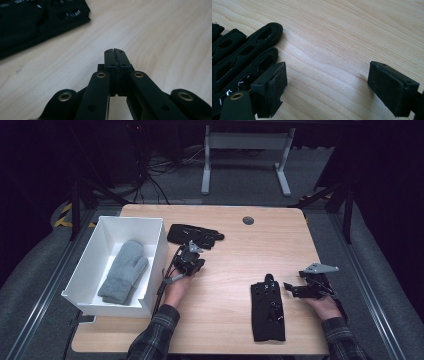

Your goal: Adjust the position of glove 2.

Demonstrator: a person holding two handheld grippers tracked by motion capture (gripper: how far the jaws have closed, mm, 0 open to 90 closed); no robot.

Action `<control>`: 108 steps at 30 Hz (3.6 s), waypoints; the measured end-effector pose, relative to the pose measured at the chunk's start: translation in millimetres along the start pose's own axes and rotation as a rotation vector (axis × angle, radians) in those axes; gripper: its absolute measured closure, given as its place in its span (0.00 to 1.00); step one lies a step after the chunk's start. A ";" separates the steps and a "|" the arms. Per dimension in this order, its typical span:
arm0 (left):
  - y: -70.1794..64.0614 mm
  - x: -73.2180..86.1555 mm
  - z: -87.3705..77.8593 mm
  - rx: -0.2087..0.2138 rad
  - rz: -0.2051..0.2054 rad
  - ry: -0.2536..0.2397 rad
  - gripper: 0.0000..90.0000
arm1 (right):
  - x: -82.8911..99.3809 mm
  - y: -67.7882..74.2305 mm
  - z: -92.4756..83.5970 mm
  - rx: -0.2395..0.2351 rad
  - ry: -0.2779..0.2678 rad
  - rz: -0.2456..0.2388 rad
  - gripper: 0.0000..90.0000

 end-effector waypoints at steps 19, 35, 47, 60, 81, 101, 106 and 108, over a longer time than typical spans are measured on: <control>42.7 -49.7 34.2 -0.068 -0.014 -0.016 1.00 | -0.1 -0.2 0.1 0.002 0.001 0.000 0.18; 31.5 -40.1 43.1 -0.018 -0.028 0.020 1.00 | -0.2 -0.2 0.2 0.001 0.001 -0.001 0.18; -14.1 -17.6 35.4 0.074 -0.006 0.022 1.00 | -0.5 0.0 0.5 -0.001 0.001 -0.002 0.18; -65.6 -2.9 33.5 0.137 0.054 0.041 1.00 | -0.5 0.1 0.6 -0.001 0.000 -0.002 0.18; 23.5 -31.6 7.0 -0.049 -0.029 0.029 1.00 | -0.6 0.1 0.7 -0.002 0.000 -0.003 0.18; 3.3 -0.3 4.1 -0.006 -0.040 0.099 1.00 | -0.7 0.2 0.7 -0.003 0.000 -0.004 0.18; -14.0 9.2 -2.1 0.022 -0.012 0.138 1.00 | -0.7 0.2 0.8 -0.003 0.000 -0.004 0.18; -18.9 11.3 -3.2 0.027 -0.004 0.146 1.00 | -0.7 0.2 0.8 -0.002 -0.001 -0.004 0.18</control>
Point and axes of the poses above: each handheld gripper's, and its own axes: z roughly forward along the jaws, x roughly out of its underside, y roughly to its left, the point moved 6 cm from there along z, roughly forward along the jaws, and after that the axes turned 13 degrees about x, right-handed, at the moved point
